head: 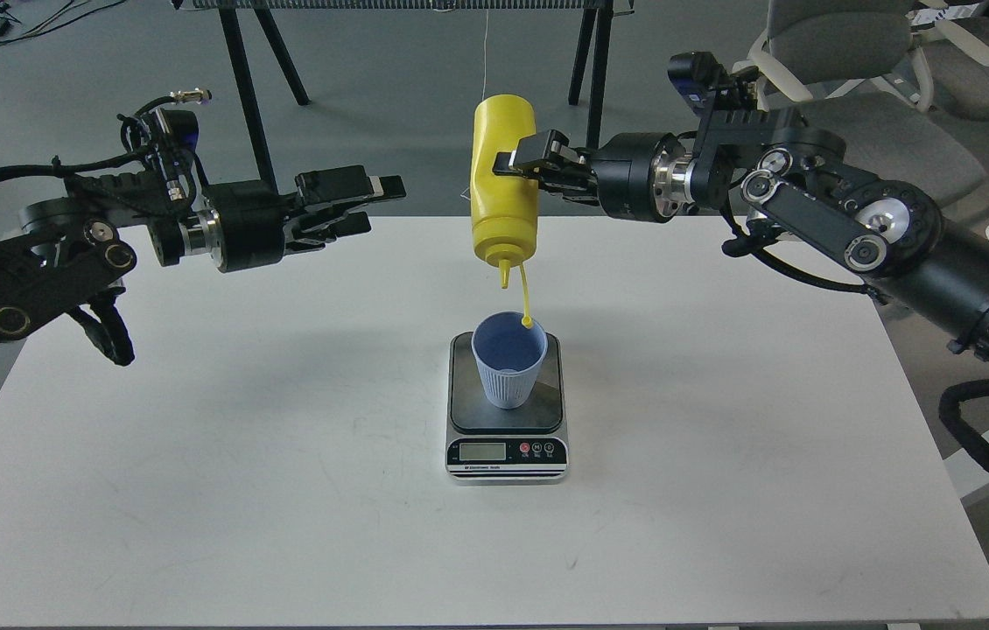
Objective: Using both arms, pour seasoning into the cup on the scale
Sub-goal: 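Squeeze sauce from the inverted bottle into the blue cup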
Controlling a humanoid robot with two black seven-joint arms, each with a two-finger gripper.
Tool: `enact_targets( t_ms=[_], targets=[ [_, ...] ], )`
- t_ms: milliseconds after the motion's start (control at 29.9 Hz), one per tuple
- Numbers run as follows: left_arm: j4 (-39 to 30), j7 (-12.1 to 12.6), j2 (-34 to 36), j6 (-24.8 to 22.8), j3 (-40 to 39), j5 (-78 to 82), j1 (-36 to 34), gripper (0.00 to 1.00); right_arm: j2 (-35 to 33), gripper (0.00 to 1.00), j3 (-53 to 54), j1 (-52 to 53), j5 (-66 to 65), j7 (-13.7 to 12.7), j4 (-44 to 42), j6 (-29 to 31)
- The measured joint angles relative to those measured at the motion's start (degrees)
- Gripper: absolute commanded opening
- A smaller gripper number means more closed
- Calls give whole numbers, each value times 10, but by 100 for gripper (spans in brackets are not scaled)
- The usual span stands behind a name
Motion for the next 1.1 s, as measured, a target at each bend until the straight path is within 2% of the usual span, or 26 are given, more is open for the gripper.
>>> enact_targets(
  t_ms=[1102],
  targets=[
    [-1, 0, -2, 0, -5, 0, 7, 100, 24, 9, -65, 49, -42, 4, -25, 0]
  ],
)
